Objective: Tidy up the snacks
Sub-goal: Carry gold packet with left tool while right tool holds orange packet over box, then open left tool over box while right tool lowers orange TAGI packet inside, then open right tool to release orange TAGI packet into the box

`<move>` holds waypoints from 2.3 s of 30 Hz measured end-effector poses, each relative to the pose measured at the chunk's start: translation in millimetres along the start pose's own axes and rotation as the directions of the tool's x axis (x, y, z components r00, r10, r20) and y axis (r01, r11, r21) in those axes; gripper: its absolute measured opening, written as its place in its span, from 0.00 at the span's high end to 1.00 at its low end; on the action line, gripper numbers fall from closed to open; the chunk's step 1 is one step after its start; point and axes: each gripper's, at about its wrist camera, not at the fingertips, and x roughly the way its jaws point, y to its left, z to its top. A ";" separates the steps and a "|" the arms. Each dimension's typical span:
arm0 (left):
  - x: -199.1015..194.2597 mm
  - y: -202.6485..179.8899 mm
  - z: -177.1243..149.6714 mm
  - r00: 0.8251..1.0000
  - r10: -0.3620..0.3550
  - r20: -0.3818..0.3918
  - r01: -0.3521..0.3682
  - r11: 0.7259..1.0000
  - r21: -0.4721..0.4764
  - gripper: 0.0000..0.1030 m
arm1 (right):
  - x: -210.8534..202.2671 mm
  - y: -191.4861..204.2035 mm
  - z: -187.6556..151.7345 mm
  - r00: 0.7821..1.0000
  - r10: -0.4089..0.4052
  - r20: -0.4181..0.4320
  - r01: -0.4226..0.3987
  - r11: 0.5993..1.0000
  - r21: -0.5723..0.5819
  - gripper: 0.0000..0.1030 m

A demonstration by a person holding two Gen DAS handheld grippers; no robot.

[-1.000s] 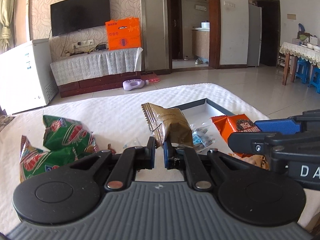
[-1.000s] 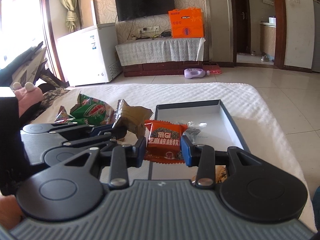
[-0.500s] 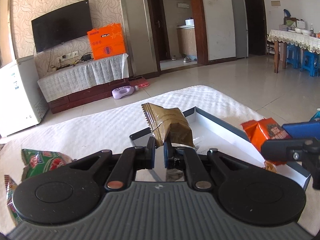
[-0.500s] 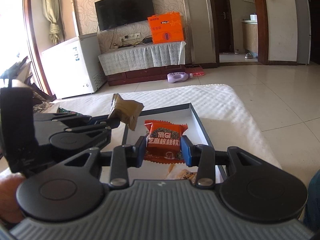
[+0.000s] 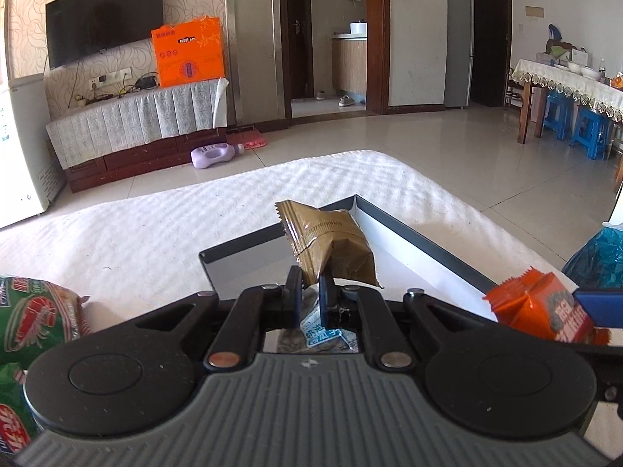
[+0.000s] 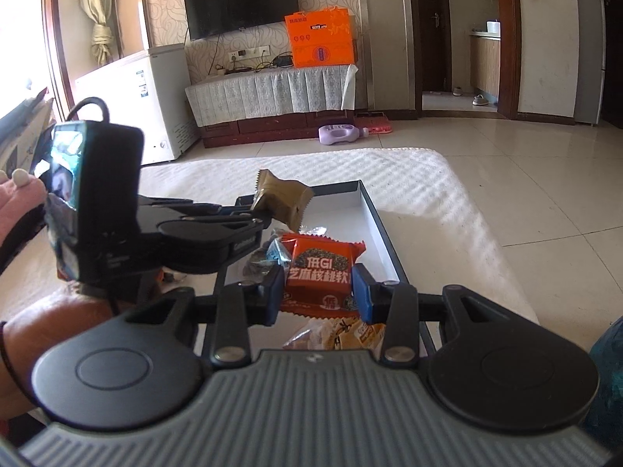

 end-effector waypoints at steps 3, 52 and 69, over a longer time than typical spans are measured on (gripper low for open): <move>13.5 -3.0 1.2 1.000 -0.009 -0.012 0.009 1.000 0.001 0.90 | -0.9 -0.7 -2.0 1.000 -0.006 -0.006 0.006 1.000 -0.002 0.61; -36.2 35.2 -19.7 0.999 0.032 -0.029 -0.031 0.999 0.029 0.34 | 35.2 22.1 -4.6 0.998 -0.014 -0.058 0.013 1.000 -0.009 0.60; -84.7 70.1 -30.4 0.997 0.075 -0.030 -0.076 0.997 -0.026 0.24 | 64.9 44.9 -1.9 0.994 0.034 -0.104 -0.029 0.999 0.043 0.60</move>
